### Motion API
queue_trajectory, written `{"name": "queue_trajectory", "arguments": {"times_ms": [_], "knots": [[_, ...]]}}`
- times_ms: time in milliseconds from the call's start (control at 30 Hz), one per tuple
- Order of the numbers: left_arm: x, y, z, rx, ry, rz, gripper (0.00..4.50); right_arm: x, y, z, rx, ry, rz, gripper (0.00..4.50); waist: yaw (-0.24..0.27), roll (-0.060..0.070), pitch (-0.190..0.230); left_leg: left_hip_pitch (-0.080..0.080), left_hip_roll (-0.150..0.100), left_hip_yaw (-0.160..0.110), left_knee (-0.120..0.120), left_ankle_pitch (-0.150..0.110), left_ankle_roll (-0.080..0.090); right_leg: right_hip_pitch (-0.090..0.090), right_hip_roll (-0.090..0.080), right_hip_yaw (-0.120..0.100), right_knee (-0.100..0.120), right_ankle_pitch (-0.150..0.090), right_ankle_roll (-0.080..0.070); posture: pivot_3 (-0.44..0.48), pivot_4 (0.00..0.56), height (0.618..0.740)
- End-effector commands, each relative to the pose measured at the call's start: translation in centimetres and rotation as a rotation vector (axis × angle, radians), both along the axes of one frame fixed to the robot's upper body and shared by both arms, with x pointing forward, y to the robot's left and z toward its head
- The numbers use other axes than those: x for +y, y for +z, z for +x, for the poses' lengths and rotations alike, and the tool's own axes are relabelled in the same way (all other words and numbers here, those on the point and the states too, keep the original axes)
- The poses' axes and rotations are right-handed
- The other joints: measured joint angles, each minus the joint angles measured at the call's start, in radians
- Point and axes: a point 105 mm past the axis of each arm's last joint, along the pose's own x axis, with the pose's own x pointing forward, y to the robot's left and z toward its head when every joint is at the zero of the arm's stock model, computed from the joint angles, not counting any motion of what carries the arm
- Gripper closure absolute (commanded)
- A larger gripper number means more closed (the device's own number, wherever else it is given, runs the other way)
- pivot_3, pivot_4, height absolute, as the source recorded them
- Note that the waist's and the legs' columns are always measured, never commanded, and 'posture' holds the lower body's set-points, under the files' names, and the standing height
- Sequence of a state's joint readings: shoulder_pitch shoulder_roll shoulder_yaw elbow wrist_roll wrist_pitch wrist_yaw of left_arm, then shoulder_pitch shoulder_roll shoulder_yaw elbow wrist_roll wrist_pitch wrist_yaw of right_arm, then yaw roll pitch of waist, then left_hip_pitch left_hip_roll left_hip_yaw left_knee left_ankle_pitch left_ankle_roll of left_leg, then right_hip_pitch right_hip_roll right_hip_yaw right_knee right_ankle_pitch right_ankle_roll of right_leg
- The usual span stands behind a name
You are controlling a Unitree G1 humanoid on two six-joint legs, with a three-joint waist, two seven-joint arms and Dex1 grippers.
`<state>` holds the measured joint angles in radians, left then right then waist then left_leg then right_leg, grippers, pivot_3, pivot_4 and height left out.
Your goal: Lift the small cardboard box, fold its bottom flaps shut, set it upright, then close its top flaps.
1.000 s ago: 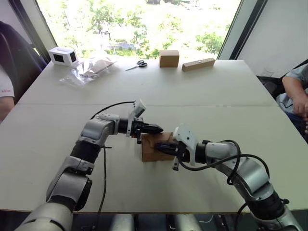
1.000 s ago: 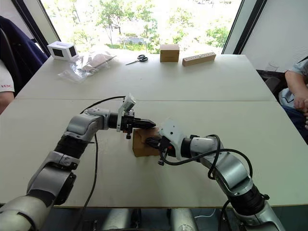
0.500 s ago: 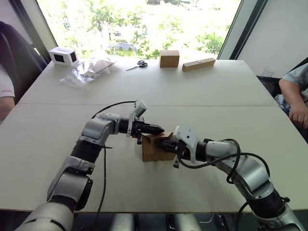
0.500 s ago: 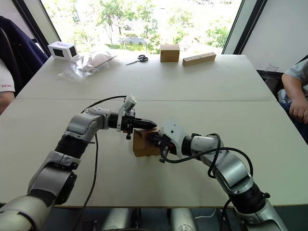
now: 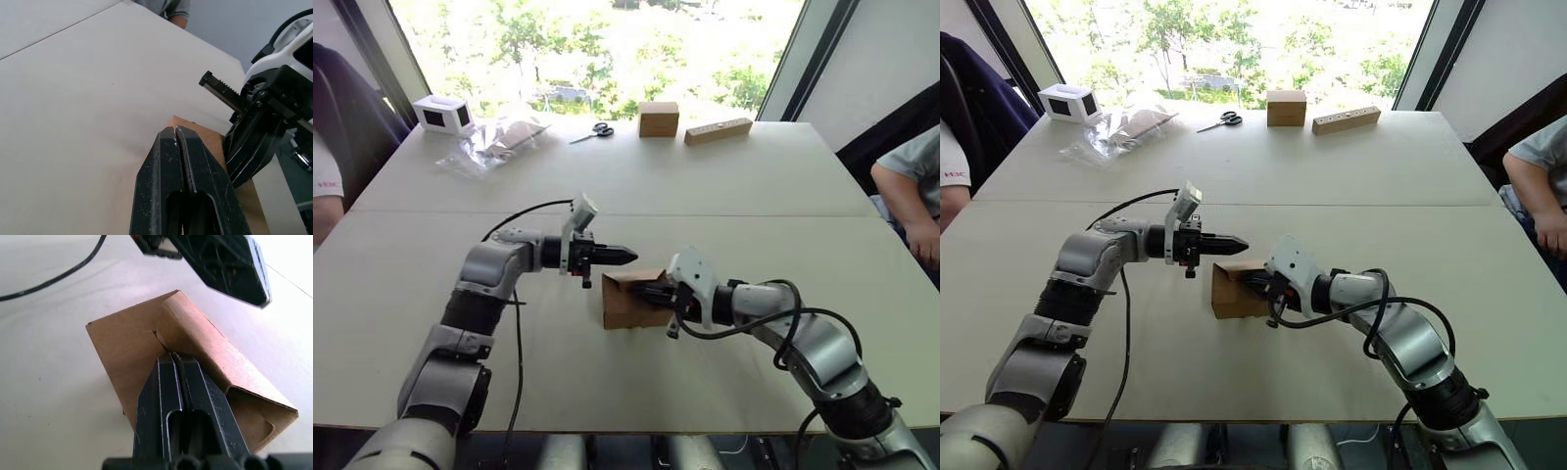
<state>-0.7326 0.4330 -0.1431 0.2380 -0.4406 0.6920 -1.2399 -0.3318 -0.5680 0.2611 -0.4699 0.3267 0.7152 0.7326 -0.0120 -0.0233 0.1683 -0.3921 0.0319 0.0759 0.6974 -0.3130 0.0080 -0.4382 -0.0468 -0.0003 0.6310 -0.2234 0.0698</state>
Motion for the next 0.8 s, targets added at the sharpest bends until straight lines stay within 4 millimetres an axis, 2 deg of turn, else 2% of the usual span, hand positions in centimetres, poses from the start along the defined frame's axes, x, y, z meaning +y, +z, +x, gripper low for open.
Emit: {"name": "queue_trajectory", "arguments": {"times_ms": [33,133,300,400,500,533,667,800], "knots": [[-0.4,-0.9,-1.6,-0.06,-0.079,0.049,4.48,-0.7,1.7,-0.6,-0.002,0.012,0.036,4.5,0.0,0.0,0.0,0.0,0.0,0.0,0.0,0.0,0.0,0.0,0.0,0.0,0.0,0.0,0.0,0.0,0.15,0.74],[-0.6,-1.5,-1.6,-0.089,-0.07,0.078,4.48,-0.8,2.2,-0.6,-0.007,-0.002,0.051,4.5,0.003,0.0,0.0,0.0,0.0,0.0,0.0,0.0,0.0,0.0,-0.001,0.0,0.0,0.0,0.0,0.0,0.15,0.74],[0.2,-3.3,-1.8,-0.116,-0.089,0.184,4.48,-0.7,2.6,-0.7,-0.008,-0.004,0.057,4.5,0.0,0.0,0.0,0.001,0.0,0.0,0.0,0.0,0.0,0.0,-0.001,0.0,0.0,0.0,0.0,0.0,0.15,0.74],[0.4,-3.1,-1.7,-0.115,-0.08,0.175,4.48,-0.7,3.4,-0.6,-0.027,-0.009,0.083,4.5,-0.001,0.0,0.0,0.001,0.0,0.0,0.0,0.0,0.0,0.0,-0.001,0.0,0.0,0.0,-0.001,0.0,0.15,0.74],[0.4,-1.5,-1.5,-0.118,-0.068,0.116,4.48,-1.0,4.7,0.1,-0.065,-0.03,0.112,4.5,-0.001,0.0,0.0,0.001,0.0,0.0,0.0,0.0,0.0,0.0,0.0,0.0,0.0,0.0,0.0,0.0,0.15,0.74],[0.3,-0.4,-1.3,-0.118,-0.052,0.074,4.48,-1.1,5.1,0.3,-0.076,-0.035,0.117,4.5,-0.001,0.0,0.0,0.001,0.0,0.0,0.0,0.0,0.0,0.0,-0.001,0.0,0.0,0.0,0.0,0.0,0.15,0.74],[0.1,2.3,-1.3,-0.102,-0.038,-0.024,4.48,-1.2,5.6,0.6,-0.091,-0.038,0.121,4.5,0.0,0.0,0.0,0.0,0.0,0.0,0.0,0.0,0.0,0.0,0.0,0.0,0.0,0.0,0.0,0.0,0.15,0.74],[0.3,2.7,-1.9,-0.083,-0.045,-0.029,4.48,-1.2,5.5,1.0,-0.089,-0.042,0.117,4.5,0.0,0.0,0.0,-0.001,0.0,0.0,-0.001,0.0,0.0,0.0,0.0,0.0,-0.001,0.0,0.0,0.0,0.15,0.74]]}}
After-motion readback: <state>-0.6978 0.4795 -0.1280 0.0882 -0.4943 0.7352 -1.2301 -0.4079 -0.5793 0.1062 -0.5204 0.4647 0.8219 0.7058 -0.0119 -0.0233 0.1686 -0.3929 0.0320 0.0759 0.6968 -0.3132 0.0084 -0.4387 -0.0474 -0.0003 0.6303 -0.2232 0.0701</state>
